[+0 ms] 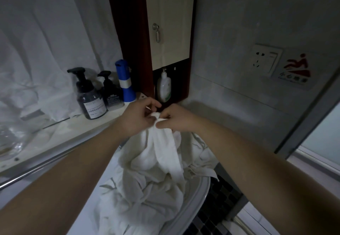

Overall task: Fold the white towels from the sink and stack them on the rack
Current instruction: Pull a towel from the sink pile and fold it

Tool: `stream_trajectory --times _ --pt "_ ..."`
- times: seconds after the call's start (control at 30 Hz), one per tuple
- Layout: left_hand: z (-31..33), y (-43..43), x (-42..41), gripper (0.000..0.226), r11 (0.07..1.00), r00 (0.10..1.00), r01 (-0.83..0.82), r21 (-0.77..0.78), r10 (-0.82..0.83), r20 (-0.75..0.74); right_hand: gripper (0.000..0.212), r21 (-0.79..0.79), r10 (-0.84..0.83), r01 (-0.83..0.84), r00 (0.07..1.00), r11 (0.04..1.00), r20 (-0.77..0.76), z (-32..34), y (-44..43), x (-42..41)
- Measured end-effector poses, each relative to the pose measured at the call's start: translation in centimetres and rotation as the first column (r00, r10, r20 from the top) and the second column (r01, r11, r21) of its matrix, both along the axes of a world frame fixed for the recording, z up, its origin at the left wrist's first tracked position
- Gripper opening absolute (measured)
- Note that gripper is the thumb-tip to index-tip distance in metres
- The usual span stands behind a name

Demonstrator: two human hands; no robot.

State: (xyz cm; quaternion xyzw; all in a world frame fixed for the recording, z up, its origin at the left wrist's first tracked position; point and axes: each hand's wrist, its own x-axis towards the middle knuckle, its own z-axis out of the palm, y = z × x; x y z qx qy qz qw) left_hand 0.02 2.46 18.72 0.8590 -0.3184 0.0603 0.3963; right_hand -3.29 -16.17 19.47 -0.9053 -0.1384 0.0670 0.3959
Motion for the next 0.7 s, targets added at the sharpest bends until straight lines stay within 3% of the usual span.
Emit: stream_trajectory --times 0.1,0.2,0.33,0.43,0.5,0.6,0.7 --pt "-1.7 0.6 1.0 0.034 0.916 0.967 -0.224 0.332 0.167 0.192 0.018 -0.016 -0.099 0.101 0.992 0.995 0.077 -0.2 -0.5 0.3" --pt "-3.4 2.2 1.8 0.016 0.817 0.928 -0.372 0.441 0.330 0.171 0.032 -0.017 -0.191 0.198 0.963 0.980 0.188 -0.1 -1.4 0.8" --pt "-4.9 4.4 2.1 0.011 0.703 0.828 -0.534 0.470 0.546 0.125 0.029 -0.002 -0.339 0.353 0.901 0.936 0.272 -0.7 -2.6 0.7" --pt "-5.6 5.3 2.0 0.012 0.672 0.740 -0.626 0.396 0.673 0.027 0.031 0.051 -0.471 0.474 0.848 0.879 0.243 -1.4 -3.4 0.7" --pt "-5.4 5.3 2.1 0.017 0.697 0.695 -0.659 0.283 0.708 -0.124 0.035 0.036 -0.502 0.504 0.847 0.863 0.171 -1.5 -3.6 0.5" --pt "-4.0 3.9 1.7 0.026 0.753 0.682 -0.656 0.055 0.622 -0.386 0.026 -0.023 -0.462 0.472 0.871 0.881 0.167 -1.3 -3.9 0.3" --pt "-1.4 1.5 0.9 0.025 0.799 0.735 -0.594 -0.095 0.490 -0.468 0.013 0.079 -0.281 0.275 0.957 0.958 0.075 -0.1 -2.7 -0.3"
